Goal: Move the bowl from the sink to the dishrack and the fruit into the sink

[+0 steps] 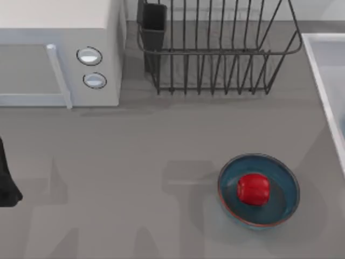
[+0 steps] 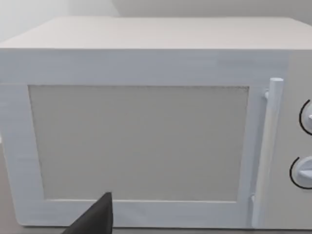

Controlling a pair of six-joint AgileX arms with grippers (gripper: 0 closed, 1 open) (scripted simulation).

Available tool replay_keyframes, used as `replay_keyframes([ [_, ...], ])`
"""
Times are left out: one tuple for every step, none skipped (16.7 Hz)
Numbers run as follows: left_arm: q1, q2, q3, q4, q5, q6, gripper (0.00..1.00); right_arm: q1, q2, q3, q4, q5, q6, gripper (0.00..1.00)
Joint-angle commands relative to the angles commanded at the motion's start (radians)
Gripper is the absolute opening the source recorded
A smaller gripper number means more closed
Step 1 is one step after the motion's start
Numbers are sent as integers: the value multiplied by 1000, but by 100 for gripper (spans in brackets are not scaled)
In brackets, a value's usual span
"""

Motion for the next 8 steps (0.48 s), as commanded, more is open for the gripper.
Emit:
replay_keyframes([
  [0,0,0,0,0,0,100,0,0,0,0,0,0,55],
  [0,0,0,0,0,0,100,0,0,0,0,0,0,47],
  [0,0,0,0,0,0,100,0,0,0,0,0,0,40],
  [0,0,0,0,0,0,100,0,0,0,0,0,0,32],
  [0,0,0,0,0,0,100,0,0,0,0,0,0,25],
  [0,0,0,0,0,0,100,0,0,0,0,0,0,17],
  [0,0,0,0,0,0,100,0,0,0,0,0,0,10],
  [0,0,0,0,0,0,100,0,0,0,0,0,0,2],
])
